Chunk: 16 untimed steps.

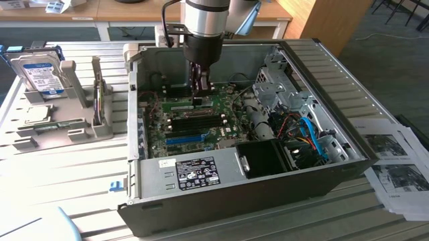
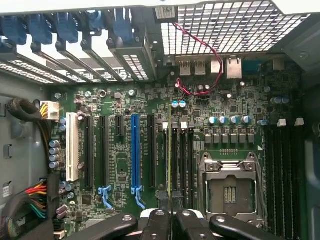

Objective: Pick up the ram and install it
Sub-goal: 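Pick up the ram and move it above insertion slot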

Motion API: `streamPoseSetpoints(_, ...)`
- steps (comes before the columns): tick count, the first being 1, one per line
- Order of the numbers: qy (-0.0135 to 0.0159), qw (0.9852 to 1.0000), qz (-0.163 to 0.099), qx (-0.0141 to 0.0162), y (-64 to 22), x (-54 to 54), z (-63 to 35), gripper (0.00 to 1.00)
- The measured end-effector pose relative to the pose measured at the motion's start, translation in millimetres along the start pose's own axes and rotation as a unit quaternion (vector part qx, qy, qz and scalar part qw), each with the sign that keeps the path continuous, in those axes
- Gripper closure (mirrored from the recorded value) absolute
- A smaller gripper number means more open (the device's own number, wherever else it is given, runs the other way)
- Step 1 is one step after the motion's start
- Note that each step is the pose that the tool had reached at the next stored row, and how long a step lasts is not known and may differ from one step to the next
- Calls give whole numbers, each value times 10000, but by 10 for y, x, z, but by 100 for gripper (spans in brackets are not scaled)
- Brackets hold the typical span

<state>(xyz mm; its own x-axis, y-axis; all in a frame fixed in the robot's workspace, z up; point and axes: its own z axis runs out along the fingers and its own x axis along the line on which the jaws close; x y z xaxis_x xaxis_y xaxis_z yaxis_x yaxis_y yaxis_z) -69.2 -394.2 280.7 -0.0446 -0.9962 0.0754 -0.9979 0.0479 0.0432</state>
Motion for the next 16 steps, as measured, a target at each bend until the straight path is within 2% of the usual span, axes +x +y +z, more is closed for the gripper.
streamPoseSetpoints(7, 0, 10000, 0, 0, -7, 0, 3, 89)
streamPoseSetpoints(16, 0, 10000, 1, 0, -109, -5, -2, 89)
